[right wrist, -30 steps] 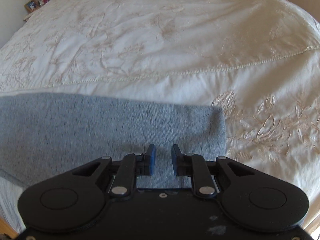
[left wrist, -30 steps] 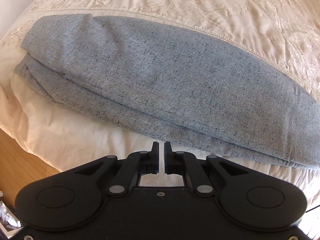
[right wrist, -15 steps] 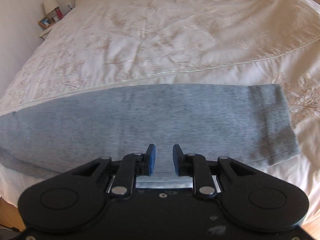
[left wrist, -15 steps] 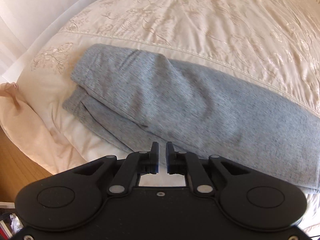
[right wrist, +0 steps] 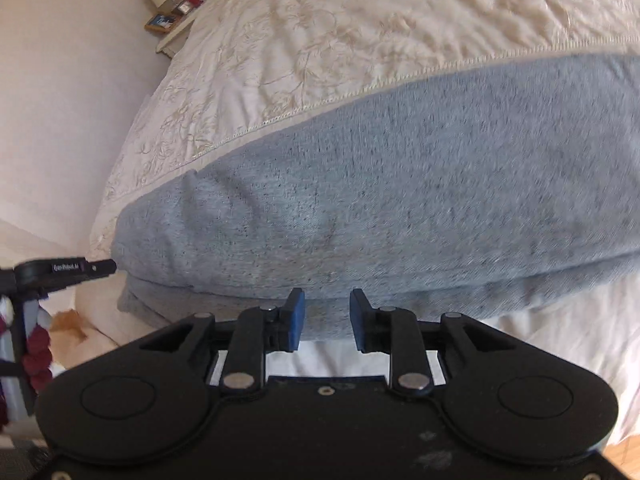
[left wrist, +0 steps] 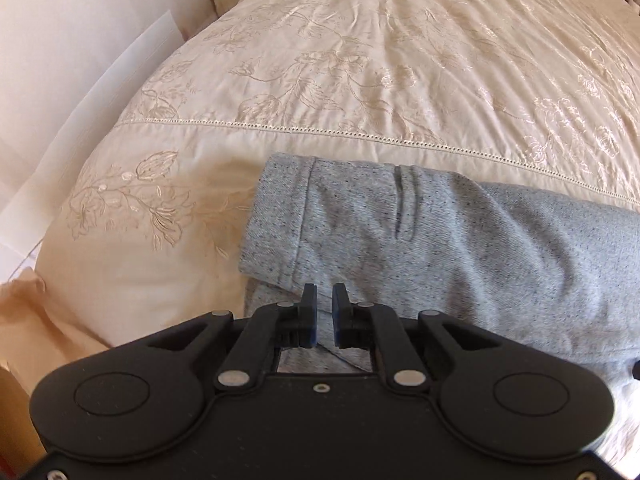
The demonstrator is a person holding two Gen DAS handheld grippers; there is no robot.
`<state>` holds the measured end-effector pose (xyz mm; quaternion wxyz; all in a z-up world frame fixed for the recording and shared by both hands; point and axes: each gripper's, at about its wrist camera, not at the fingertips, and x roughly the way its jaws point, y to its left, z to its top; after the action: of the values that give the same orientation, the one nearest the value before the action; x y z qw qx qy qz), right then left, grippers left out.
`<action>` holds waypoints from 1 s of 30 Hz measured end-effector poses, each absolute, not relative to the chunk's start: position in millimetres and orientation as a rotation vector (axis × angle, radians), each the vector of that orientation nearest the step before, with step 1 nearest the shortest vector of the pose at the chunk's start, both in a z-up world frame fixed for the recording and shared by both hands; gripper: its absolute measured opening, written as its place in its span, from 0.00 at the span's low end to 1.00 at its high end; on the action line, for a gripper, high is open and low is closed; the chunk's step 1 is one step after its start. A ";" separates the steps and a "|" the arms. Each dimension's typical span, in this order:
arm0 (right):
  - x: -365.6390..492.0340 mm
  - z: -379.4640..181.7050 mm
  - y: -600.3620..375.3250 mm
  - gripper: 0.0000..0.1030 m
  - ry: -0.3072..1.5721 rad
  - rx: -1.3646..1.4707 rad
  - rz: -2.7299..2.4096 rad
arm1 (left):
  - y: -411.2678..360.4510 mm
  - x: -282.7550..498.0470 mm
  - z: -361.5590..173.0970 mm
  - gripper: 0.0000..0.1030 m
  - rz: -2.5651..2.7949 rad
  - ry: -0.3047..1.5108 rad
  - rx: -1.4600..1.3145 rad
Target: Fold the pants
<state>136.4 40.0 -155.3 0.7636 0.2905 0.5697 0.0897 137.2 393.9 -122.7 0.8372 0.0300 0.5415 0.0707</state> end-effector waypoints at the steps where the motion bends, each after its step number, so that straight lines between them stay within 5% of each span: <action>1: 137.2 -161.5 43.5 0.29 1.253 0.667 0.154 | 398.4 137.6 -124.1 0.16 0.130 1.146 0.085; 4: 132.2 -171.0 50.9 0.30 1.263 0.754 0.032 | 409.6 136.3 -129.0 0.17 0.066 1.161 0.130; 7: 133.8 -177.9 49.5 0.32 1.235 0.861 -0.060 | 419.0 131.8 -132.5 0.39 0.027 1.174 0.119; 14: 137.2 -188.5 39.2 0.36 1.194 1.043 -0.178 | 428.2 124.2 -133.2 0.40 -0.011 1.177 0.083; 16: 138.2 -184.9 42.3 0.22 1.164 1.035 -0.166 | 427.1 122.6 -133.6 0.40 -0.039 1.181 0.080; 17: 139.3 -180.2 45.4 0.06 1.159 1.003 -0.152 | 425.7 121.2 -133.7 0.40 -0.052 1.181 0.078; 30: 123.7 -136.4 41.5 0.05 1.109 0.913 -0.121 | 402.9 109.1 -141.2 0.41 -0.213 1.201 0.055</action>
<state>123.7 41.5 -136.4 0.7513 0.4178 0.5079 -0.0556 109.1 402.9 -141.2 0.8193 0.0257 0.5639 -0.1001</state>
